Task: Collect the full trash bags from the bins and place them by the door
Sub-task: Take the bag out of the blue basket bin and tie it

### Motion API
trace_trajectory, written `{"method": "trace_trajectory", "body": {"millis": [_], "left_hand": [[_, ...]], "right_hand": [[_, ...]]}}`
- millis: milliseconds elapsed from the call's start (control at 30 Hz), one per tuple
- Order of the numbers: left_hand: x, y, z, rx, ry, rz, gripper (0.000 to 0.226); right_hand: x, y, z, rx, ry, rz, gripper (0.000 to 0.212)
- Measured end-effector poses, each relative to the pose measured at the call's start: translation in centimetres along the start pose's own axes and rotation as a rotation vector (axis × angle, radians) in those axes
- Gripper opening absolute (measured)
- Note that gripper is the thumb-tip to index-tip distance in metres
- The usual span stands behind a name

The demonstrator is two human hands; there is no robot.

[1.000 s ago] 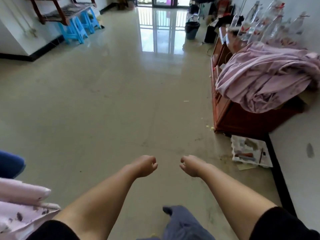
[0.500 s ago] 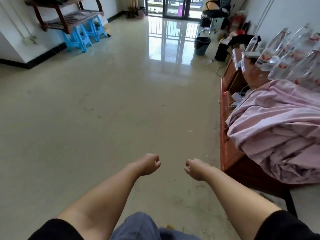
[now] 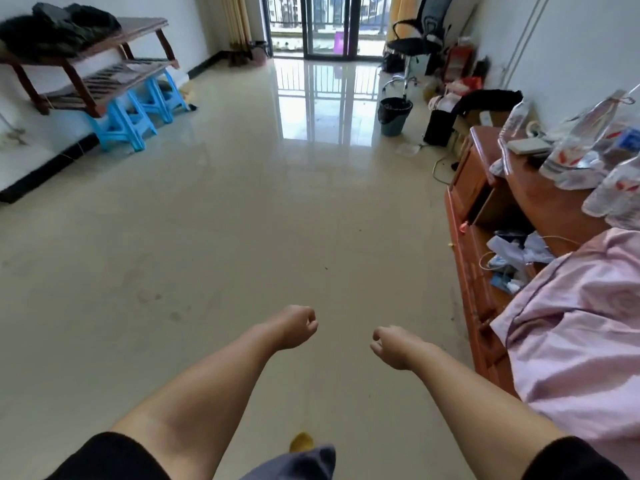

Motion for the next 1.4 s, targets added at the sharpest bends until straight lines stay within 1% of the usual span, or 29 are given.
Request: {"method": "trace_trajectory", "body": {"millis": [133,267,467,667,767,933,1100,1267,1400], "left_hand": [[0.2,-7.8,5.3,0.045,-0.06,-0.034,0.032],[-0.2,-16.5,9.2,0.08,-0.078,-0.057,0.032],[-2.1,-32.7,16.2,0.04,-0.03,-0.037,0.033],[-6.2,-46.0,22.8,0.039,0.052,-0.026,0.031],[-7.4,-51.8,26.1,0.053,0.069,-0.031,0.032],[-5.9,-62.8,31.7,0.05,0.056,-0.015,0.032],[-3.7,-74.9,39.9,0.04,0.035,-0.03,0.031],[-3.1,-86.1,48.8,0.056,-0.067,-0.078,0.032],[-3.1,-93.5,53.3,0.093,-0.099,-0.088,0.034]], "right_hand": [[1.0,-6.7,6.7,-0.018,-0.057,-0.001,0.04],[-0.5,-14.3,13.0,-0.03,-0.07,-0.027,0.04],[-5.5,-27.3,23.1,-0.016,-0.026,-0.039,0.042],[-10.3,-37.5,33.8,0.005,0.033,-0.044,0.041],[-11.5,-42.8,38.6,0.025,0.066,-0.036,0.041],[-11.5,-53.1,45.8,0.04,0.079,-0.017,0.041],[-10.7,-64.5,54.9,0.01,0.038,-0.032,0.041],[-8.9,-74.0,65.1,-0.034,-0.057,-0.029,0.04],[-8.4,-80.7,70.6,-0.029,-0.071,-0.027,0.038]]}}
Point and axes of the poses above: each hand's wrist, its own y-axis away from the middle knuckle, its own z-axis out of the back of the hand, x = y × z, the point moved 4 cm from there along -y, towards the middle knuckle, and after that the axes turned 4 degrees about -z, right-handed, at the moved point
